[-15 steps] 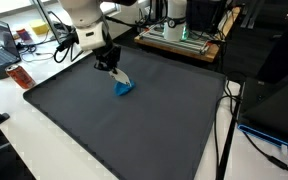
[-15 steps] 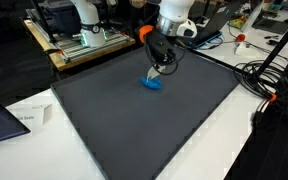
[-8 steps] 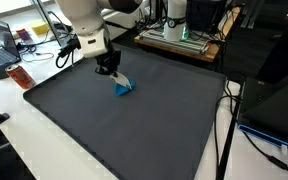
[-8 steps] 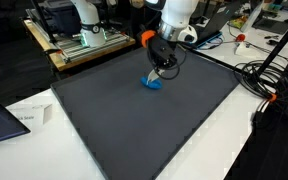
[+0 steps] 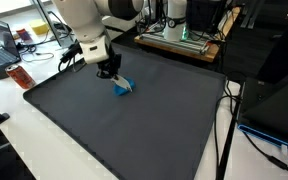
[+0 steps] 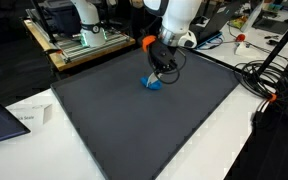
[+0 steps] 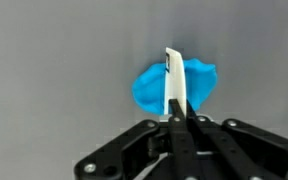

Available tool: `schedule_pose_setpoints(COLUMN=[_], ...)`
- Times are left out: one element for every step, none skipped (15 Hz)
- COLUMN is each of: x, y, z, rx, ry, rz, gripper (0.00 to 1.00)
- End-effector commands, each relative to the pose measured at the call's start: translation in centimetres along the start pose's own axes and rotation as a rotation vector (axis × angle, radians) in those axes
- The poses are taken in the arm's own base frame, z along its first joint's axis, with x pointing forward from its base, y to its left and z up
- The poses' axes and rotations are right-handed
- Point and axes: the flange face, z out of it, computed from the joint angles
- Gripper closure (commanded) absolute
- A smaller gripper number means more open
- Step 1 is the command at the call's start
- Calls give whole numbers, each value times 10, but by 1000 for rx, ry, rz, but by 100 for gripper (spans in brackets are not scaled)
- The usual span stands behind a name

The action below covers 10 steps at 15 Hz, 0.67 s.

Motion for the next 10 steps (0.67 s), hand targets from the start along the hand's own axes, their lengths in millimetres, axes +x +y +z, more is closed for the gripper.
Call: schedule_pose_setpoints(x=[2,2,3,4,4,5,5,5,4,4], y=[8,9,9,9,9,9,10,10,10,11], z=[11,13,15,17,19,21,23,26,29,31], rx=[-1,1,2,4,8,10,9,11,13,14], ry=[-27,-28,-29,-29,-27,-24,-23,-22,-21,-18], rz=[-14,-16,-15,-17,-19,-21,-20,-19,-19,-18], gripper=[99,99,99,99,99,99,99,99,99,99])
